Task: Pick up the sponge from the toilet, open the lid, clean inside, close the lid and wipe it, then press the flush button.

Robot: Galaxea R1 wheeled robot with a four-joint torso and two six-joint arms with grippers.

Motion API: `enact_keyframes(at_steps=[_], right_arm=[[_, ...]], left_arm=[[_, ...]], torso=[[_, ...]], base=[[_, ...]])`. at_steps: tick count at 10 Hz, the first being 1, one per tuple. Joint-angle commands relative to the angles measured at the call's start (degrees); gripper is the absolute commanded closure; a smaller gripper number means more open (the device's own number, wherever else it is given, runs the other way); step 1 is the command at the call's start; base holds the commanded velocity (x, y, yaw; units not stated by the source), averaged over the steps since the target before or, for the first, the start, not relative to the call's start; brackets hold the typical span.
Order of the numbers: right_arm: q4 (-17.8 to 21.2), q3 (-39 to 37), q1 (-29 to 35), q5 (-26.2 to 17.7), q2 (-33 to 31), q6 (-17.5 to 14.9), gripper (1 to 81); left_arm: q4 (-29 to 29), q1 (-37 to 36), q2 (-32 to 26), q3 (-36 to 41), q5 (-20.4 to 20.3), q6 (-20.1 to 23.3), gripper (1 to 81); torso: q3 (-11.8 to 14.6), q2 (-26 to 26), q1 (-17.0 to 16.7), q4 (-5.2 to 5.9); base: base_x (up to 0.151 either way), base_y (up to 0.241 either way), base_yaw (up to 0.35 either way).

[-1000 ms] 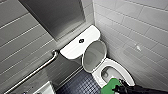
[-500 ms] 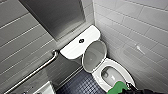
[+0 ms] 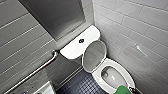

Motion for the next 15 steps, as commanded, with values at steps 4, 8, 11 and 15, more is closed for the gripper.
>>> enact_keyframes(at_steps=[4,8,11,15], right_arm=[[-1.59,-12.45,16.61,-19.48,25.44,-0.09,81.1],[-1.67,-15.81,16.18,-19.21,28.09,-0.53,81.1],[-1.76,-15.11,15.56,-19.03,27.12,-0.53,81.1],[-1.76,-13.7,15.47,-18.86,25.71,-0.53,81.1]], left_arm=[[-1.17,-4.61,-19.94,27.62,5.7,-1.59,1.0],[-4.77,-11.8,-31.03,42.76,5.97,-1.86,1.0],[-9.09,-19.64,-39.75,53.78,6.14,-1.86,1.0],[-11.11,-23.96,-42.83,58.61,6.23,-2.12,1.0]], torso=[[0.0,0.0,0.0,0.0],[0.0,0.0,0.0,0.0],[0.0,0.02,0.0,0.0],[0.0,5.75,-3.69,0.0]], base=[[0.0,0.0,0.0],[0.0,0.0,0.0],[0.0,0.0,0.0],[0.0,0.0,0.0]])
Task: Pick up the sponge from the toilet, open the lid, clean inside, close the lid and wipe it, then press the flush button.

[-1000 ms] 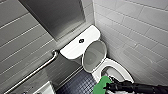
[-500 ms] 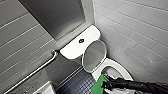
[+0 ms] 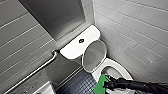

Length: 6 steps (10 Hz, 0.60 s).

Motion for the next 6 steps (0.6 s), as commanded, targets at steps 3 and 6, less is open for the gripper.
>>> enact_keyframes(at_steps=[3,6], right_arm=[[-0.23,4.06,4.16,-2.31,-1.26,-0.01,81.1],[-0.23,4.76,1.53,-1.97,-3.19,-0.01,81.1]], left_arm=[[-5.0,-5.84,-5.35,5.06,4.28,-0.44,1.0],[-7.28,-9.01,-7.9,7.36,4.28,-0.44,1.0]], torso=[[-0.02,7.91,-5.0,0.0],[5.63,14.16,-8.94,0.0]], base=[[0.0,0.0,0.0],[0.0,0.0,0.0]])
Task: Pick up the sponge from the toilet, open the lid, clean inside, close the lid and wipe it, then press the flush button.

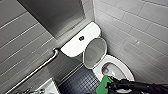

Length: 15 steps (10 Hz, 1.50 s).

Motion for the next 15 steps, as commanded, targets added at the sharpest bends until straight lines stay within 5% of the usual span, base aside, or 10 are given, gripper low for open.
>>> enact_keyframes(at_steps=[1,3,4,5,9,10,11,13,15], right_arm=[[0.21,4.28,0.83,-1.29,-1.71,0.1,81.1],[0.21,6.21,-1.55,1.0,-5.4,0.02,81.1],[0.21,8.06,-1.82,1.0,-7.25,0.02,81.1],[0.21,9.81,-2.34,1.0,-8.74,0.02,81.1],[-0.14,14.22,-7.17,1.0,-12.35,0.37,81.1],[-0.31,13.87,-9.8,1.69,-12.52,0.37,81.1],[-1.19,12.81,-13.06,3.11,-12.79,0.37,81.1],[-3.39,6.87,-20.95,10.09,-13.05,0.28,81.1],[-4.34,-0.85,-29.31,22.11,-12.88,-1.2,81.1]], left_arm=[[-2.67,-3.57,-4.54,2.3,4.13,-0.16,1.0],[-3.55,-5.33,-4.72,2.92,4.56,-0.16,1.0],[-4.16,-6.21,-4.46,3.01,6.06,-0.16,1.0],[-4.43,-6.65,-4.28,3.1,6.15,-0.16,1.0],[-4.52,-7.44,-3.4,2.75,6.15,-0.16,1.0],[-4.6,-8.06,-3.05,2.66,6.15,-0.16,1.0],[-4.52,-9.02,-2.87,2.57,5.71,-0.16,1.0],[-4.86,-12.88,-1.21,0.92,5.45,-3.04,1.0],[-4.96,-16.05,1.34,-2.24,5.36,-8.65,1.0]], torso=[[5.65,5.73,-3.69,0.0],[8.76,9.14,-5.81,0.0],[10.83,11.2,-7.16,-1.3],[11.99,13.27,-8.55,-4.02],[17.97,21.05,-13.68,-8.35],[19.59,17.46,-11.41,-9.73],[16.46,19.34,-12.67,-6.93],[17.51,20.61,-13.61,-8.04],[17.62,20.55,-13.75,-8.09]], base=[[0.0,0.0,0.0],[0.0,0.0,0.0],[0.0,0.0,0.0],[0.0,0.0,0.0],[0.0,0.0,0.0],[0.0,0.0,0.0],[0.0,0.0,0.0],[0.0,0.0,0.0],[0.0,0.0,0.0]])
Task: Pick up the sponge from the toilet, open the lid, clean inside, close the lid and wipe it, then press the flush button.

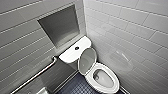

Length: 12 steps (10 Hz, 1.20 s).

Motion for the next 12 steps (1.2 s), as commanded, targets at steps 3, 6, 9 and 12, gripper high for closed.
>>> enact_keyframes(at_steps=[3,6,9,12], right_arm=[[-6.45,-19.21,-17.87,29.01,0.54,-1.97,81.1],[-6.55,-31.11,-25.61,42.5,3.01,-1.88,81.1],[-6.99,-36.3,-32.2,46.8,6.7,-2.05,81.1],[-11.29,-43.39,-38.18,56.45,10.64,-2.83,81.1]], left_arm=[[-1.1,-10.76,2.41,-5.49,0.02,-12.16,1.0],[-1.02,-12.87,2.33,-10.5,-6.41,-25.03,1.0],[-0.93,-16.64,4.09,-14.02,-8.43,-33.29,1.0],[-1.02,-20.78,9.27,-20.51,-7.99,-35.31,1.0]], torso=[[0.0,0.02,0.0,-0.02],[0.0,0.02,0.0,-0.02],[0.02,0.02,-0.05,-0.02],[0.02,0.02,-0.06,-0.02]], base=[[0.0,0.0,0.0],[0.0,0.0,0.0],[0.0,0.0,0.0],[0.0,0.0,0.0]])
